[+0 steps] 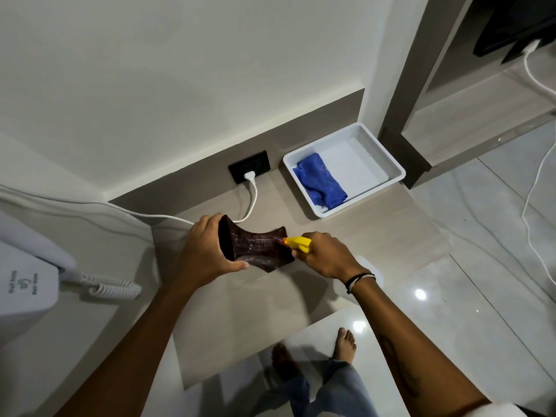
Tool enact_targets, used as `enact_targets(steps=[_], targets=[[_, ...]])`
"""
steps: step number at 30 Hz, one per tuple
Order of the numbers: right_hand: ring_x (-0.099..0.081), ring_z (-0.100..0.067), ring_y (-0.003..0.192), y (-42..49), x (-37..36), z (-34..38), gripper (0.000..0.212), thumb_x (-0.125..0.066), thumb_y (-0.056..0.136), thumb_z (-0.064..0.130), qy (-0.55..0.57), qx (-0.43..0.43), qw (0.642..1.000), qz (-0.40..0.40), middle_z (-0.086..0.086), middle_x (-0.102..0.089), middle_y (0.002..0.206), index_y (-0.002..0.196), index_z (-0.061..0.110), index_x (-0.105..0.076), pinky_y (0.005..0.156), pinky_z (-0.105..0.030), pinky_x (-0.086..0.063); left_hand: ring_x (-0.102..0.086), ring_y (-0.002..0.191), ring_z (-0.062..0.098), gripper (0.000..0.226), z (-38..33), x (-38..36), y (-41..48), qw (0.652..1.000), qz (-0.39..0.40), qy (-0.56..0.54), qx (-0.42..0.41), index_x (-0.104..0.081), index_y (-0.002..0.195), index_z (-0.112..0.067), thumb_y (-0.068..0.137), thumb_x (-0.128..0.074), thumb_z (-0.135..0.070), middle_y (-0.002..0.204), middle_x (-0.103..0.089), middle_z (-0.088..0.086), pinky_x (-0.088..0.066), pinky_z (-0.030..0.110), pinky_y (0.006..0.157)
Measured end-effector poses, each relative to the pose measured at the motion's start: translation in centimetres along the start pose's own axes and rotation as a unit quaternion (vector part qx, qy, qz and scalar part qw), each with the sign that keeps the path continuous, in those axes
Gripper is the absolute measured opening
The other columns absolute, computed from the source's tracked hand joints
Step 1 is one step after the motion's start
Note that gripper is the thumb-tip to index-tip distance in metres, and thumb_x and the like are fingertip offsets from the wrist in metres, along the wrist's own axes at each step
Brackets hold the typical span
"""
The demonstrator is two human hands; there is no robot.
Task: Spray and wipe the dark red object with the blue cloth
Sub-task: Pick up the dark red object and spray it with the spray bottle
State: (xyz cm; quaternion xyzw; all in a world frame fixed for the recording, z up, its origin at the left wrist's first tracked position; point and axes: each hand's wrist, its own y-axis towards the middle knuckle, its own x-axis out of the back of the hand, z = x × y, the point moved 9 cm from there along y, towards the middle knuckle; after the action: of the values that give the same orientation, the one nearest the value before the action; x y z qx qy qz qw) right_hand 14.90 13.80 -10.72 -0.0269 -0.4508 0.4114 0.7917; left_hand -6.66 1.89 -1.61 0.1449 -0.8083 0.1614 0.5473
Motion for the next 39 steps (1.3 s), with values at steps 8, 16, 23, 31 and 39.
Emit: enact_targets(steps=[8,16,23,31,39], targets=[[-0.071,-0.029,0.089,-0.2,1.2,1.5,0.030,-0.070,0.101,0.044,0.131,0.052,0.989,-0.037,-0.007,-0.078,0.098,0.106,0.015,-0.073,0.082,-0.045,-0.059,-0.060,0.101,0.032,0.106,-1.9,0.2,0.4,0.996,-0.052,0.063,-0.034,-0.059,0.126,-0.005,0.048,-0.093,-0.067,0.113,-0.063,0.012,-0.051,0.043,0.087],[-0.070,-0.028,0.084,-0.8,2.9,1.0,0.028,-0.070,0.102,0.037,0.134,0.063,0.986,-0.077,-0.009,-0.076,0.093,0.107,0.009,-0.074,0.082,-0.047,-0.060,-0.059,0.113,0.028,0.121,-6.3,-2.3,2.4,0.966,-0.013,0.255,0.046,-0.053,0.132,-0.010,0.055,-0.051,-0.103,0.126,-0.062,0.010,-0.047,0.041,0.095],[-0.072,-0.025,0.091,-1.4,3.6,-0.2,0.032,-0.068,0.104,0.039,0.135,0.080,0.984,-0.079,-0.006,-0.078,0.104,0.126,0.016,-0.076,0.085,-0.047,-0.061,-0.003,0.159,0.041,0.157,-6.0,-4.3,2.0,0.972,0.120,0.178,-0.093,0.010,0.164,-0.026,0.045,-0.050,-0.107,0.173,0.012,0.014,-0.020,0.062,0.125],[-0.064,-0.017,0.078,-2.1,2.0,-0.5,0.024,-0.069,0.103,0.037,0.141,0.091,0.984,-0.052,0.005,-0.070,0.085,0.109,0.015,-0.074,0.074,-0.039,-0.053,-0.047,0.134,0.034,0.097,-7.2,-3.8,0.0,0.906,0.088,0.195,-0.366,-0.038,0.153,-0.015,0.068,-0.077,-0.043,0.145,-0.050,0.014,-0.036,0.047,0.118],[-0.069,-0.030,0.090,-2.0,0.6,2.9,0.035,-0.070,0.102,0.041,0.149,0.122,0.981,0.010,-0.009,-0.073,0.096,0.117,0.010,-0.076,0.090,-0.053,-0.057,-0.052,0.115,0.028,0.113,-2.1,-1.5,1.2,0.987,0.071,0.077,-0.124,-0.045,0.146,-0.013,0.046,-0.076,-0.056,0.132,-0.057,0.006,-0.055,0.042,0.089]])
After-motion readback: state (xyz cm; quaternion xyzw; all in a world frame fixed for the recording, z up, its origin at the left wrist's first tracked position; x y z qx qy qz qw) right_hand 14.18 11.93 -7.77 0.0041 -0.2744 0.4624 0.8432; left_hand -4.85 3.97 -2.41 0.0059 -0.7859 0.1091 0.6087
